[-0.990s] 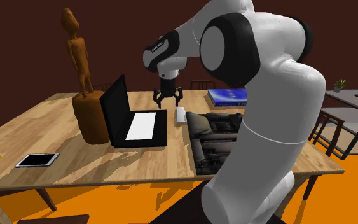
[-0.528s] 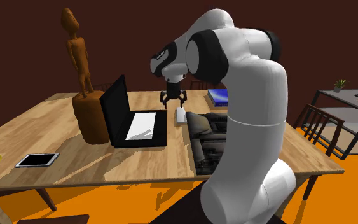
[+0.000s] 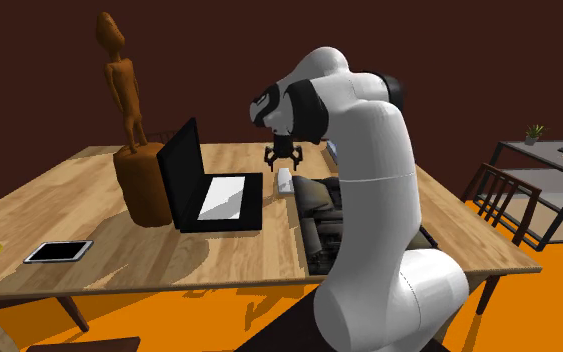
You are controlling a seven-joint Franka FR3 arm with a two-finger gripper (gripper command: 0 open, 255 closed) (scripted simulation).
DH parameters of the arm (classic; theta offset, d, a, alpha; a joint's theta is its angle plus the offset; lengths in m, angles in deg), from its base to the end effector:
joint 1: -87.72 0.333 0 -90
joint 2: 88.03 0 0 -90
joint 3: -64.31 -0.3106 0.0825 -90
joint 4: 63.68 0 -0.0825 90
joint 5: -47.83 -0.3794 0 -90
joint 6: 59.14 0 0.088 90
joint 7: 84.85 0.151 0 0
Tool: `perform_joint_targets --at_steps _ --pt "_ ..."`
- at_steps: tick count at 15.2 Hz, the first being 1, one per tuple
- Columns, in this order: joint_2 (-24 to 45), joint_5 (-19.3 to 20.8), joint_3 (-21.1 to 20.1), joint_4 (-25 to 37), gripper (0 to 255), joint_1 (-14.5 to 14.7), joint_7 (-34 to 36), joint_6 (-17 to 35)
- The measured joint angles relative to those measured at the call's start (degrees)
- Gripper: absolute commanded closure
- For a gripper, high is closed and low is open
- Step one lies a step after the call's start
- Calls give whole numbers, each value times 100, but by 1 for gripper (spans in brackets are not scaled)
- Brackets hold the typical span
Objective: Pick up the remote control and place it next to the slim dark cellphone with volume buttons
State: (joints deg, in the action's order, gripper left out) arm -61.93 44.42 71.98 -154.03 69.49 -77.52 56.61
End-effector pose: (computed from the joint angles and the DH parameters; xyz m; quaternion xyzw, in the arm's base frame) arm 0.6121 -0.2808 0.3306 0.9564 -0.2921 -0.0043 0.0020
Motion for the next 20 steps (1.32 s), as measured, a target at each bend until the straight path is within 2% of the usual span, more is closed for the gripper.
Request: perform_joint_targets --at_steps 2,11,15,16,20 --pt "226 -29 25 208 0 -46 47 6" --pt "409 -64 19 151 0 -70 47 439" --pt "477 -68 14 80 0 -76 42 439" --pt "490 -69 12 67 255 -76 40 452" --pt "499 -70 10 55 255 -74 41 459"
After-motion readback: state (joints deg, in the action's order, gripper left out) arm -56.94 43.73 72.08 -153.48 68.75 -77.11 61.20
